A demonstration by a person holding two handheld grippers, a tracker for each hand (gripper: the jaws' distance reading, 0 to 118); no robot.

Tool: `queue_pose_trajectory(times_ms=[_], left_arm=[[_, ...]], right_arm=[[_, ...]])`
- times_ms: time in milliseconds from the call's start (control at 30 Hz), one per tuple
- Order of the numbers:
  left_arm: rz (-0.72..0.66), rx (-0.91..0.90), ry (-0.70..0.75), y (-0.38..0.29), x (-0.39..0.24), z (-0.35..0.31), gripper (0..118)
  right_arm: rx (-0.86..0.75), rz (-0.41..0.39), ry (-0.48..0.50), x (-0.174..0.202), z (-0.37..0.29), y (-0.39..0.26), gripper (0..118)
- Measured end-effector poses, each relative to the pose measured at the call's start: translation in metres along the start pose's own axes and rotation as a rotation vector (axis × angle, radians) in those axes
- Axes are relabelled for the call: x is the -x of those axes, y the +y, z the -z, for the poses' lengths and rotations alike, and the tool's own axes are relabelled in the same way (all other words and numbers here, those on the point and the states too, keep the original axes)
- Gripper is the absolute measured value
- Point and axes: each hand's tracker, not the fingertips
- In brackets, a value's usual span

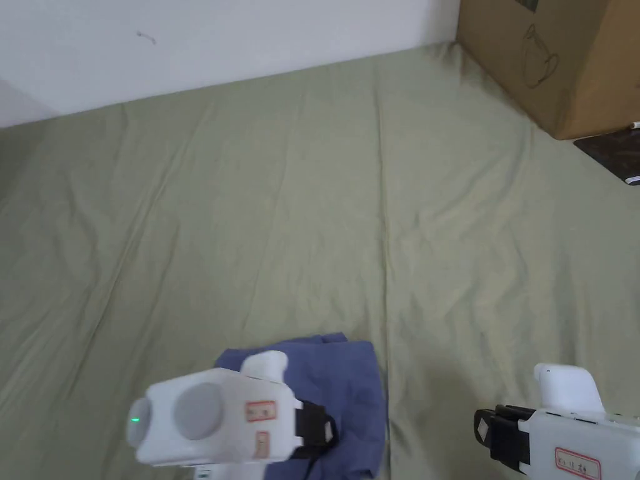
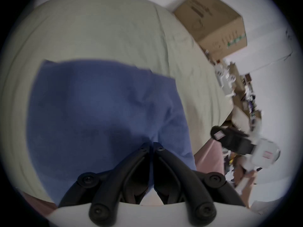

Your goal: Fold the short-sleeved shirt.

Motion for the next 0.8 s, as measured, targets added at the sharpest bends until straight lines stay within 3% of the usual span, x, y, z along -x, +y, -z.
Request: queue_pose_trajectory(times_ms=[167, 267, 467, 700, 800], left_arm=[[0.111, 0.030, -0.048, -0.007, -0.033, 0.021, 3], [0.087, 0.038, -0.068, -0.005, -0.032, 0.023, 3], [-0.055, -0.055, -0.288, -0.009, 0.007, -0.019, 3], [-0.204, -0.260, -0.173, -0.035, 0.099, -0.104, 3], [-0.331, -0.294, -0.144, -0.053, 0.143, -0.121, 3]], right_arm=[[0.002, 0.000, -0.015, -0.002, -0.007, -0.004, 0], [0.009, 0.000, -0.029, -0.003, -0.008, -0.005, 0], [0.008, -0.015, -0.030, 0.005, -0.012, -0.005, 0], [0.025, -0.090, 0.027, 0.046, 0.007, 0.012, 0], [0.035, -0.171, 0.070, 0.081, 0.025, 0.022, 0]])
